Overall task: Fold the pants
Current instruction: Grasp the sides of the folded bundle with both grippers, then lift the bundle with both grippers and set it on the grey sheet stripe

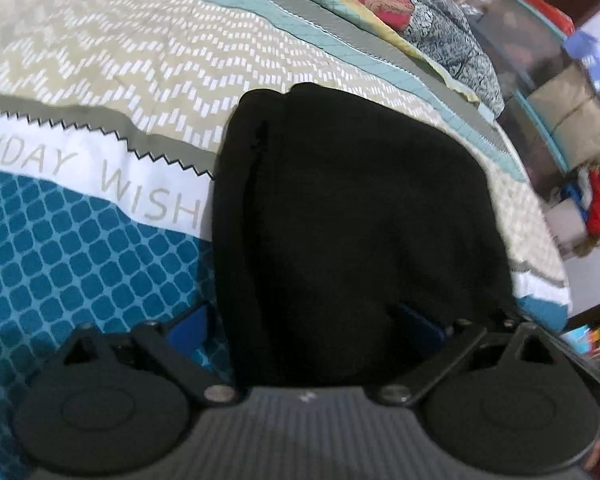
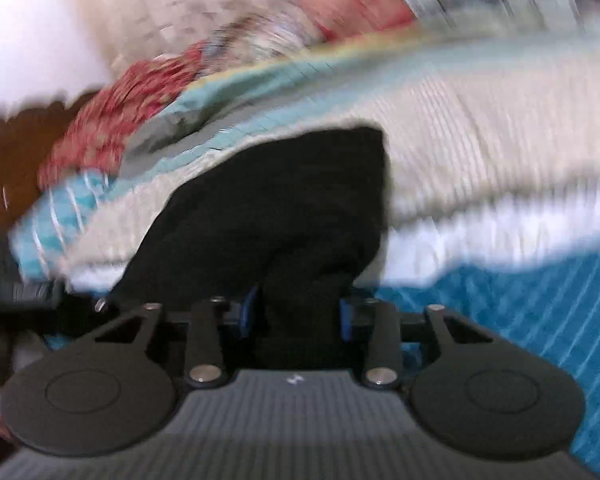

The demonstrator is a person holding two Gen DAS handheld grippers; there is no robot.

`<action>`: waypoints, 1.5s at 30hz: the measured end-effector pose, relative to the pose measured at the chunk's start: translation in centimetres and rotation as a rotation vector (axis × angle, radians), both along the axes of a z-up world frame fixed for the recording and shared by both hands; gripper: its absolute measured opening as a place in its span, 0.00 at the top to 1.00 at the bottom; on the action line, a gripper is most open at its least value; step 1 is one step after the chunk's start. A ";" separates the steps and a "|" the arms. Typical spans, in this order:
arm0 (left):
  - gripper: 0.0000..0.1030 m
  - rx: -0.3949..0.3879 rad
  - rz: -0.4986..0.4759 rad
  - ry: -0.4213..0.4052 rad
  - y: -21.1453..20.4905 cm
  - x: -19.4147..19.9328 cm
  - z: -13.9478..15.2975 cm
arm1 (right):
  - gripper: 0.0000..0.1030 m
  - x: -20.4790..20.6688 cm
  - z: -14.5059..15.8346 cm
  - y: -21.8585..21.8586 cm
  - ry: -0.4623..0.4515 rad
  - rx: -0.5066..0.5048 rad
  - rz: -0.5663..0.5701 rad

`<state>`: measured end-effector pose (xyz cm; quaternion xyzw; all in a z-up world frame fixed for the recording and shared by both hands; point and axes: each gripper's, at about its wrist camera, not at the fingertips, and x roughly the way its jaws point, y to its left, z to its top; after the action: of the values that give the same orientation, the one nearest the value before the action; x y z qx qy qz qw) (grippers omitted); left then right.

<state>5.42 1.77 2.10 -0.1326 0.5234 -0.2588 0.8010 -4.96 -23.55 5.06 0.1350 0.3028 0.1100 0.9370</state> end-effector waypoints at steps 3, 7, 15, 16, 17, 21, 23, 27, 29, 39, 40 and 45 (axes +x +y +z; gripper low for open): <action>0.04 -0.007 -0.005 -0.005 0.3 -0.3 0.0 | 0.60 -0.2 -0.8 -0.5 0.021 0.027 -0.009; 0.00 0.025 -0.011 -0.015 -0.5 -0.6 0.1 | 0.43 1.5 -4.5 -5.6 0.201 0.412 -0.067; 0.00 0.014 0.014 -0.043 -0.6 -1.0 -0.2 | 0.40 1.0 -6.2 -7.9 0.202 0.659 -0.049; 0.00 0.015 0.013 -0.048 -0.6 -1.1 -0.2 | 0.33 0.9 -6.0 -7.5 0.190 0.636 -0.031; 0.00 0.014 0.012 -0.047 -0.5 -1.3 -0.2 | 0.26 0.9 -5.8 -7.2 0.181 0.619 -0.012; 0.00 0.006 0.007 -0.039 -0.3 -1.2 -0.2 | 0.21 1.6 -5.6 -6.9 0.176 0.598 0.003; 0.00 0.003 0.006 -0.044 -0.2 -1.3 -0.2 | 0.21 2.0 -5.6 -6.7 0.178 0.607 0.001; 0.00 -0.003 0.007 -0.048 -0.1 -1.5 -0.1 | 0.21 1.4 -5.9 -7.7 0.179 0.636 -0.019; 0.00 -0.011 0.004 -0.041 0.1 -1.4 -0.1 | 0.21 1.0 -5.5 -7.4 0.176 0.612 -0.034; 0.00 -0.017 0.029 -0.033 0.2 -1.3 -0.1 | 0.21 1.3 -5.7 -7.1 0.182 0.557 -0.040; 0.00 -0.018 0.033 -0.036 0.2 -1.3 -0.1 | 0.21 1.4 -5.6 -6.9 0.186 0.548 -0.037; 0.00 -0.012 0.058 -0.053 -0.2 -1.6 -0.2 | 0.21 2.5 -5.4 -6.1 0.215 0.509 -0.015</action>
<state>3.85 1.61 1.90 -0.1456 0.4964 -0.2422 0.8208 -2.43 -29.65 -0.36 0.3792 0.3620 0.1607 0.8363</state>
